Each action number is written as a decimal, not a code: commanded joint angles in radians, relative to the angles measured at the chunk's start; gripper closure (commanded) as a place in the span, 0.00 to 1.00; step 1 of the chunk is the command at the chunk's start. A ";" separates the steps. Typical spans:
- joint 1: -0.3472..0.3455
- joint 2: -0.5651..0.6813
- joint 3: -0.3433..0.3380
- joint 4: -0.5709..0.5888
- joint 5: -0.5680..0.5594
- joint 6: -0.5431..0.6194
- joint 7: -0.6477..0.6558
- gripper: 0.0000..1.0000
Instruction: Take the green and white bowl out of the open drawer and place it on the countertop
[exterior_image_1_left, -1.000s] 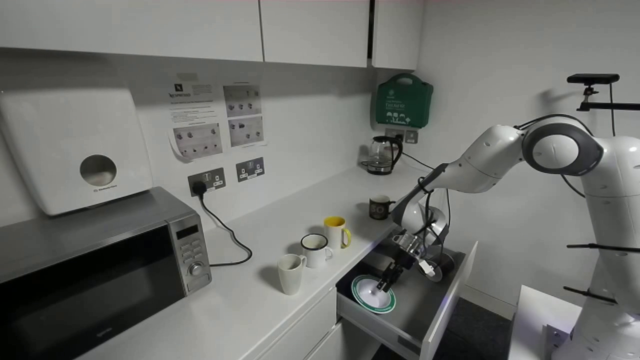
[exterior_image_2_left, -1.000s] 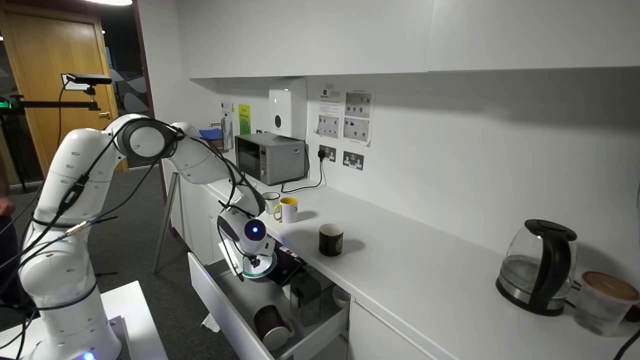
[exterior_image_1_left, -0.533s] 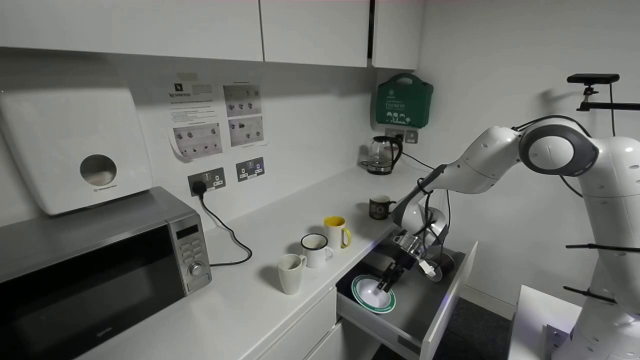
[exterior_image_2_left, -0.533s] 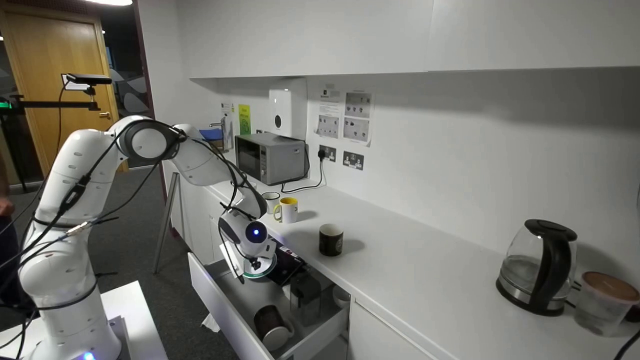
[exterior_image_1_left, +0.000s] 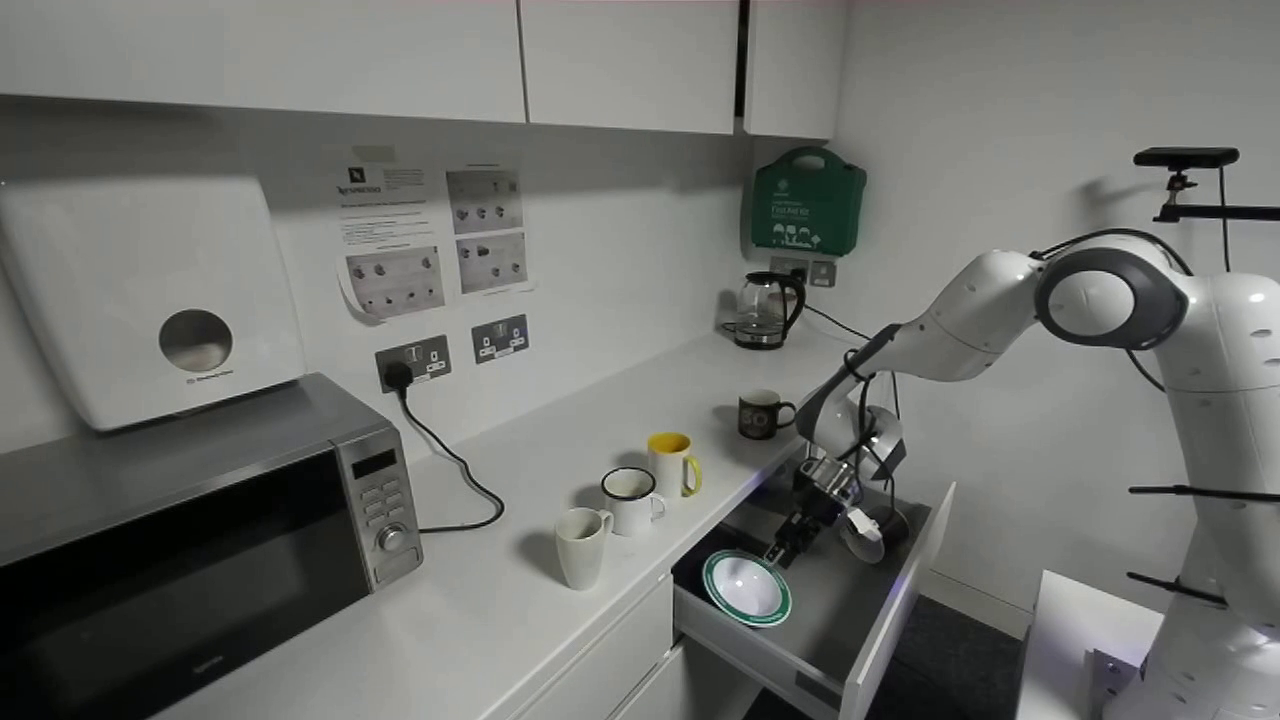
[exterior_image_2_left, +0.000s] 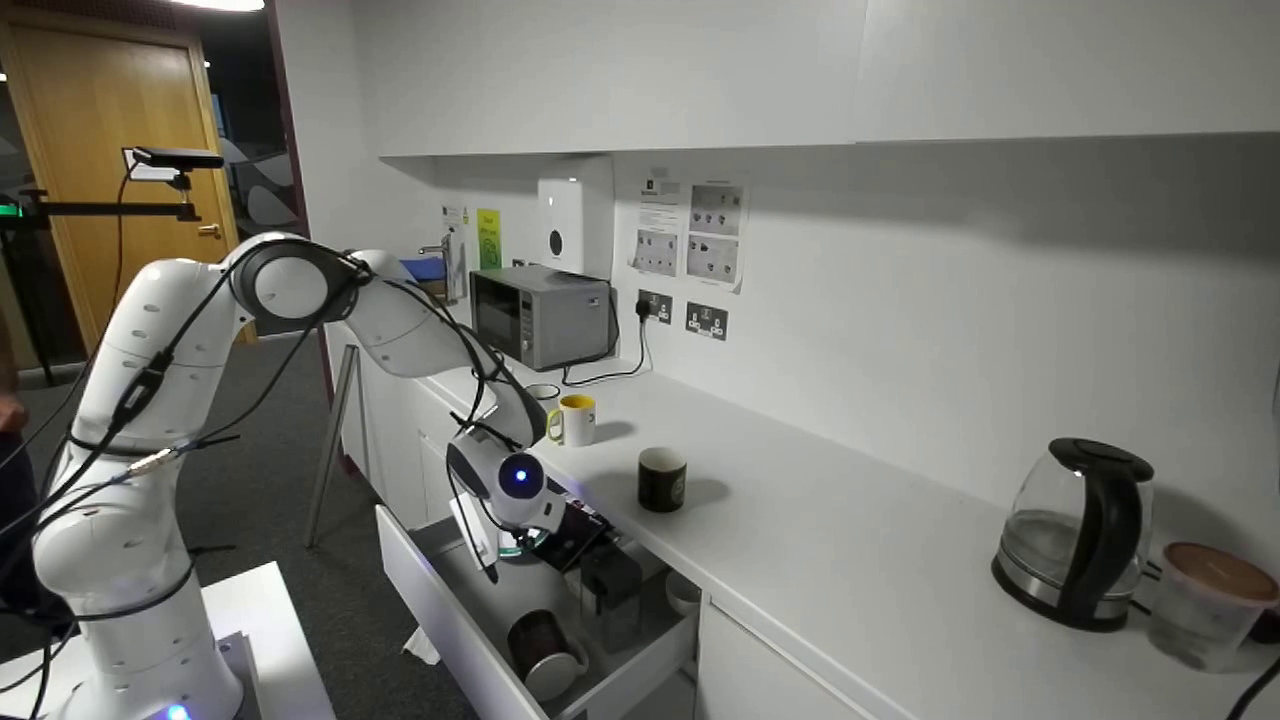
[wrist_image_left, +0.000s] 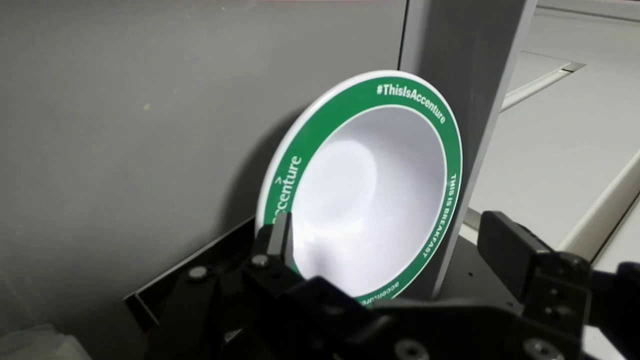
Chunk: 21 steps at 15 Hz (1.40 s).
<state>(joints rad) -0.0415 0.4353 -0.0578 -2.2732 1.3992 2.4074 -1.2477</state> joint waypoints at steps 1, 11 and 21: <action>-0.037 -0.011 -0.012 0.001 -0.030 -0.054 -0.034 0.00; -0.052 0.005 -0.004 0.017 0.000 -0.085 -0.055 0.00; -0.050 0.043 0.000 0.028 0.026 -0.117 -0.099 0.00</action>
<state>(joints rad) -0.0678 0.4502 -0.0662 -2.2681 1.3929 2.3336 -1.2858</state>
